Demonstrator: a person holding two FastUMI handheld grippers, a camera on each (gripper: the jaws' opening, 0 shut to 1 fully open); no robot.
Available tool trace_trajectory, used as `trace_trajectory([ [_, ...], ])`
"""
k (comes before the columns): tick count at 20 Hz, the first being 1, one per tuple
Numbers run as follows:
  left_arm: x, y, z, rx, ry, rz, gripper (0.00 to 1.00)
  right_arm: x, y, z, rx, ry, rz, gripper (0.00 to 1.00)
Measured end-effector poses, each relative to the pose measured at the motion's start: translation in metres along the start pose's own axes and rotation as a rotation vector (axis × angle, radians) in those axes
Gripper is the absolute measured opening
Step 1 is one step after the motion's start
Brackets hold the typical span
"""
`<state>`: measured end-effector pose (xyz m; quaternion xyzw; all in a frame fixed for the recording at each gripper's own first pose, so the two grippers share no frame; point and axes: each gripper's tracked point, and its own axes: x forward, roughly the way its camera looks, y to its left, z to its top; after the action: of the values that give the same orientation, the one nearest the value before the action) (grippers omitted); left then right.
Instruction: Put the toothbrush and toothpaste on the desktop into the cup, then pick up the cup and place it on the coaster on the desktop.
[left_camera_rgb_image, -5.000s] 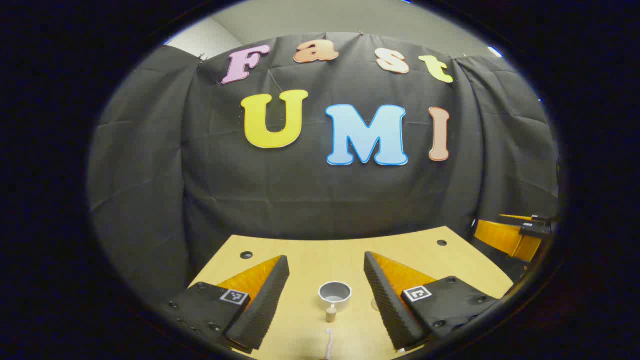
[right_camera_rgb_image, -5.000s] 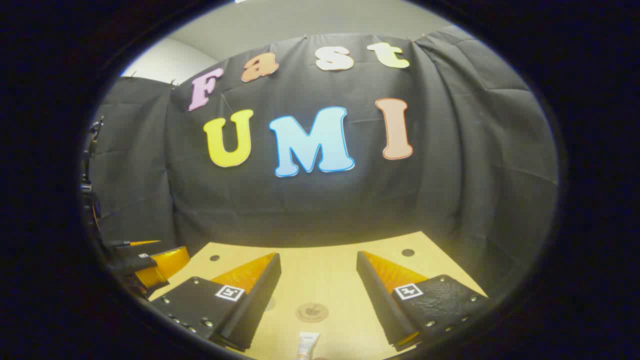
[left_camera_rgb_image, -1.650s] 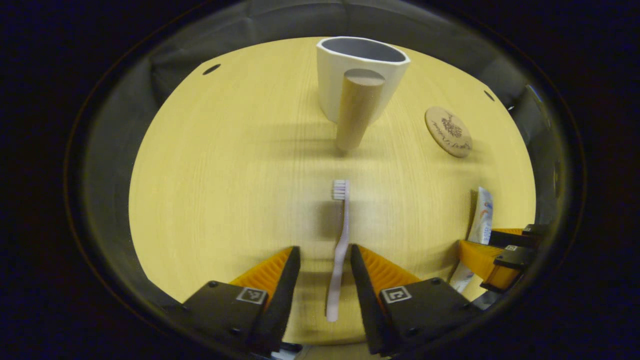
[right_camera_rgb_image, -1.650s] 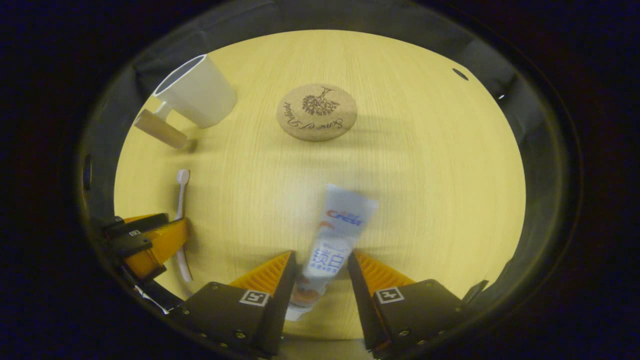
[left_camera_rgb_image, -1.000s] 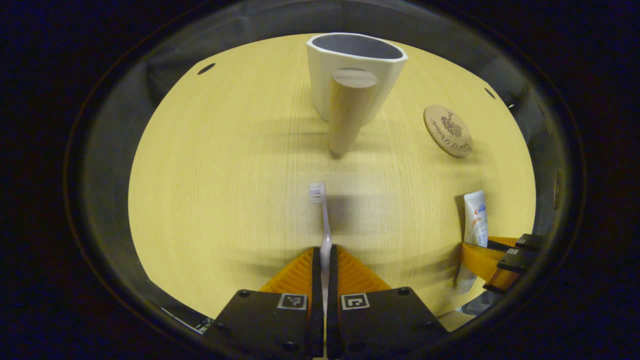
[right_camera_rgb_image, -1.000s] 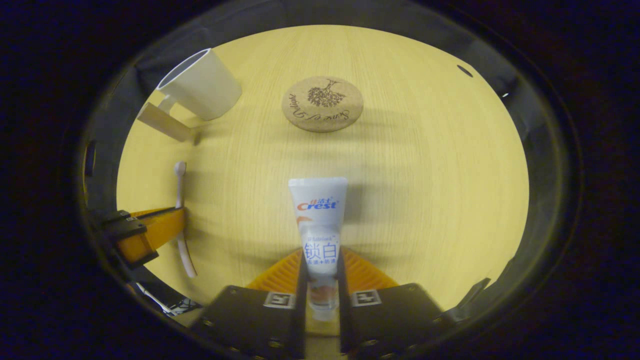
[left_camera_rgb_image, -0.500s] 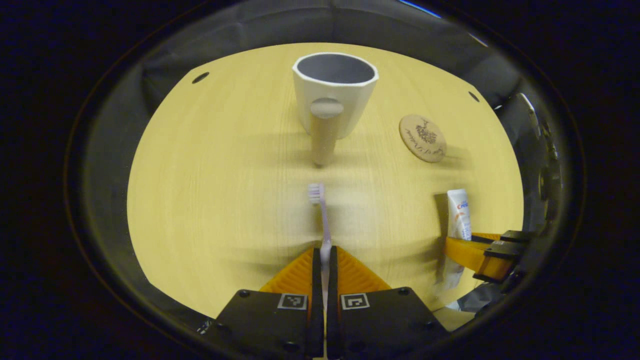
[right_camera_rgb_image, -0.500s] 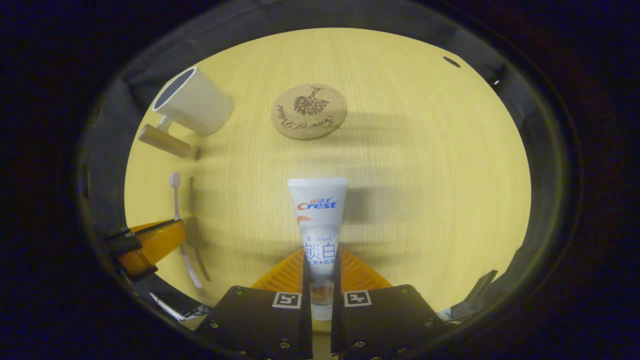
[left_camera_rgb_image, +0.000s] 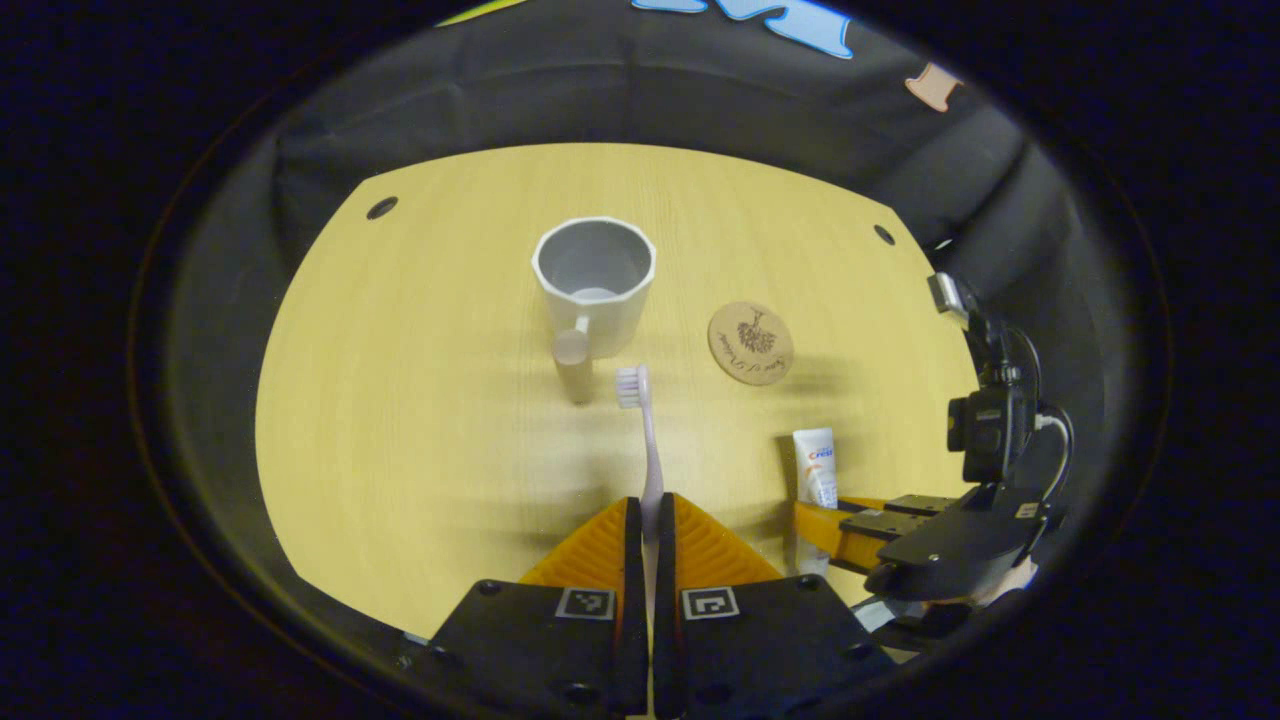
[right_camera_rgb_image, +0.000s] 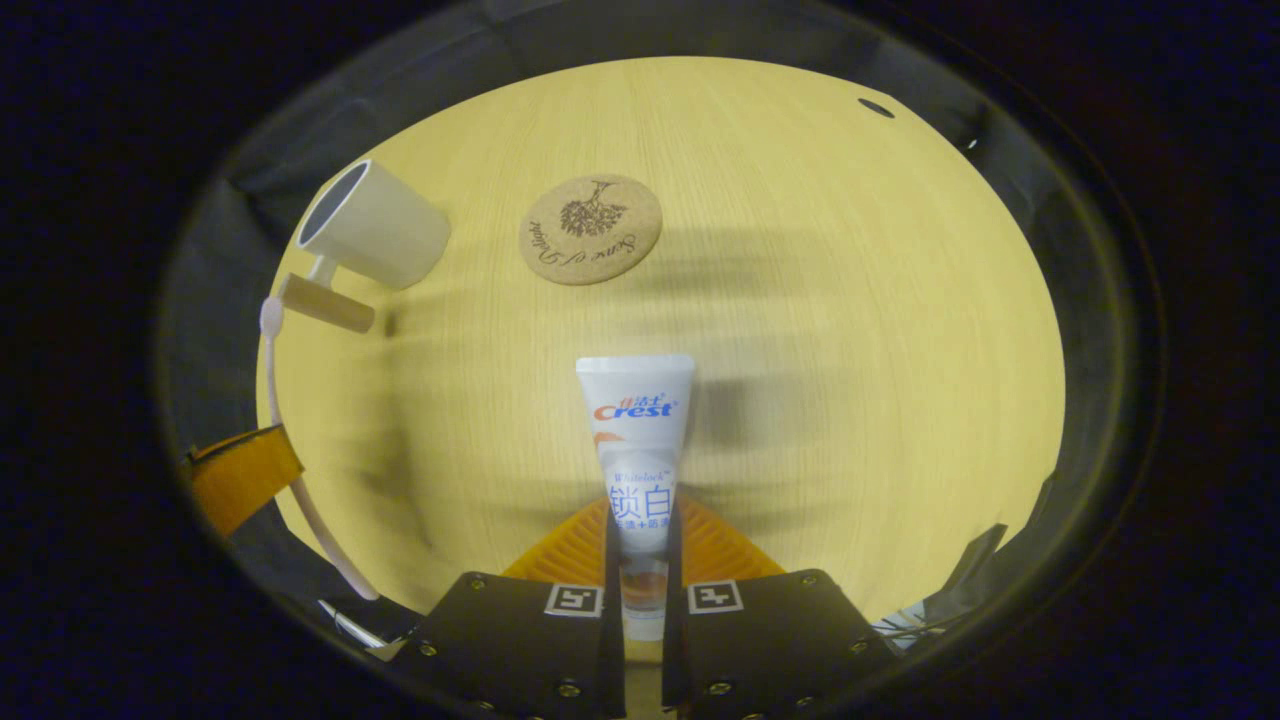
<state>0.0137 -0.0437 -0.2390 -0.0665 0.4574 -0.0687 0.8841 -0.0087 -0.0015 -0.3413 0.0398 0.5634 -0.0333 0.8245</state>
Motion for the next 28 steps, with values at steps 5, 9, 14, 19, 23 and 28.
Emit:
trace_trajectory([
  [5, -0.021, 0.006, 0.059, 0.031, -0.104, 0.003, 0.1, -0.002, 0.0, 0.002, 0.011, -0.003, 0.006, 0.16],
  [9, -0.023, 0.02, 0.112, 0.046, -0.175, 0.03, 0.1, -0.001, 0.0, 0.001, 0.016, 0.002, 0.011, 0.16],
  [14, -0.016, 0.04, 0.165, 0.073, -0.237, 0.069, 0.1, 0.002, -0.003, 0.0, 0.038, 0.011, 0.009, 0.16],
  [19, 0.004, 0.057, 0.208, 0.088, -0.298, 0.086, 0.16, 0.001, -0.012, -0.004, 0.075, 0.011, 0.002, 0.16],
  [23, 0.025, 0.058, 0.233, 0.11, -0.354, 0.072, 0.1, 0.003, -0.019, -0.011, 0.108, 0.016, -0.006, 0.16],
  [28, 0.054, 0.054, 0.24, 0.101, -0.361, 0.055, 0.1, -0.004, -0.027, -0.019, 0.155, 0.017, -0.002, 0.16],
])
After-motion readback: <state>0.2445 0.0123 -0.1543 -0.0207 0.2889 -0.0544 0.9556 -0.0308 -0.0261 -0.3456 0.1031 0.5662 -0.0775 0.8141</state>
